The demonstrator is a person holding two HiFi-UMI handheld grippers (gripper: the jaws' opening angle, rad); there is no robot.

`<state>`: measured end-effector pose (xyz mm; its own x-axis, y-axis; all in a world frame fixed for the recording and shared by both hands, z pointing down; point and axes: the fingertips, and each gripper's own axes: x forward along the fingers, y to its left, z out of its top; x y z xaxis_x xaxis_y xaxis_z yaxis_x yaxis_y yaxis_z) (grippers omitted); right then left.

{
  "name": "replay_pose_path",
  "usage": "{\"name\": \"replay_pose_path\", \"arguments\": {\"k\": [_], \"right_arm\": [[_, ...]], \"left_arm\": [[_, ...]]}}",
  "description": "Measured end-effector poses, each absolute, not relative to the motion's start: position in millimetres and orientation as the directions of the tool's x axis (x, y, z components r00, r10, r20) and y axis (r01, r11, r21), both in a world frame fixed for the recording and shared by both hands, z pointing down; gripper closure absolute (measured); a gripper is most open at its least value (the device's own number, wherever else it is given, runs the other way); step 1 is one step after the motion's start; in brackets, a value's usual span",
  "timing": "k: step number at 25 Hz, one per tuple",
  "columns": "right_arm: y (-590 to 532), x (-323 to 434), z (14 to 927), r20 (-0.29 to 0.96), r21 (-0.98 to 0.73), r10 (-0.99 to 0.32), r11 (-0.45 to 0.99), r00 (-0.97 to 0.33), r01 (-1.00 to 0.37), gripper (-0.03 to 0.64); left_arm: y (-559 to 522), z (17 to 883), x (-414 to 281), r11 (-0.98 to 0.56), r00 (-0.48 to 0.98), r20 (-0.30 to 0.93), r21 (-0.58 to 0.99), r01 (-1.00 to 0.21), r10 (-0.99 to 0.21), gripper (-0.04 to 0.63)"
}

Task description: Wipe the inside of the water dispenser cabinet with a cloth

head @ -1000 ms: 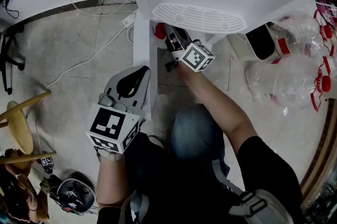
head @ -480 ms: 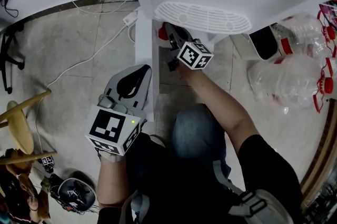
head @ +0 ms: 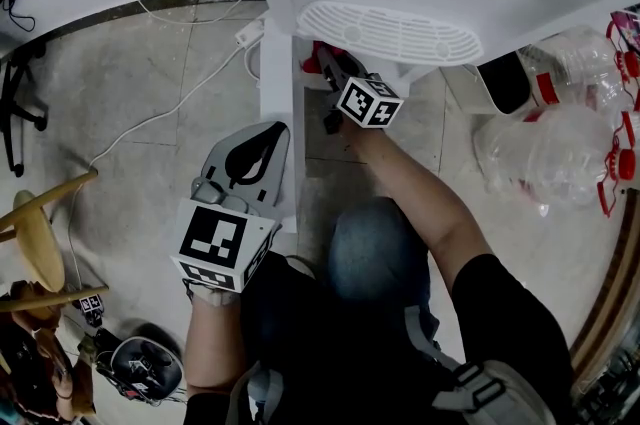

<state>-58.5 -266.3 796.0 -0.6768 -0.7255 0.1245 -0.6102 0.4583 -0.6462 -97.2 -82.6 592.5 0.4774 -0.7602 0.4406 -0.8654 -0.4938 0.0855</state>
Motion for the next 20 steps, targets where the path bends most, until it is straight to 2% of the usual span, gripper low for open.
{"name": "replay_pose_path", "arguments": {"k": [13, 20], "right_arm": [[-264.6, -64.0, 869.4, 0.341, -0.611, -0.658, 0.388, -0.671, -0.690, 0.571], [-264.4, -49.4, 903.0, 0.461, -0.548, -0.632, 0.349, -0.623, -0.760, 0.571]], "left_arm": [[-81.5, 595.1, -94.8, -0.507, 0.489, 0.454, 0.093, -0.857, -0.745, 0.589], [-80.9, 595.4, -94.1, -0.508, 0.487, 0.457, 0.086, -0.857, -0.744, 0.589]]}}
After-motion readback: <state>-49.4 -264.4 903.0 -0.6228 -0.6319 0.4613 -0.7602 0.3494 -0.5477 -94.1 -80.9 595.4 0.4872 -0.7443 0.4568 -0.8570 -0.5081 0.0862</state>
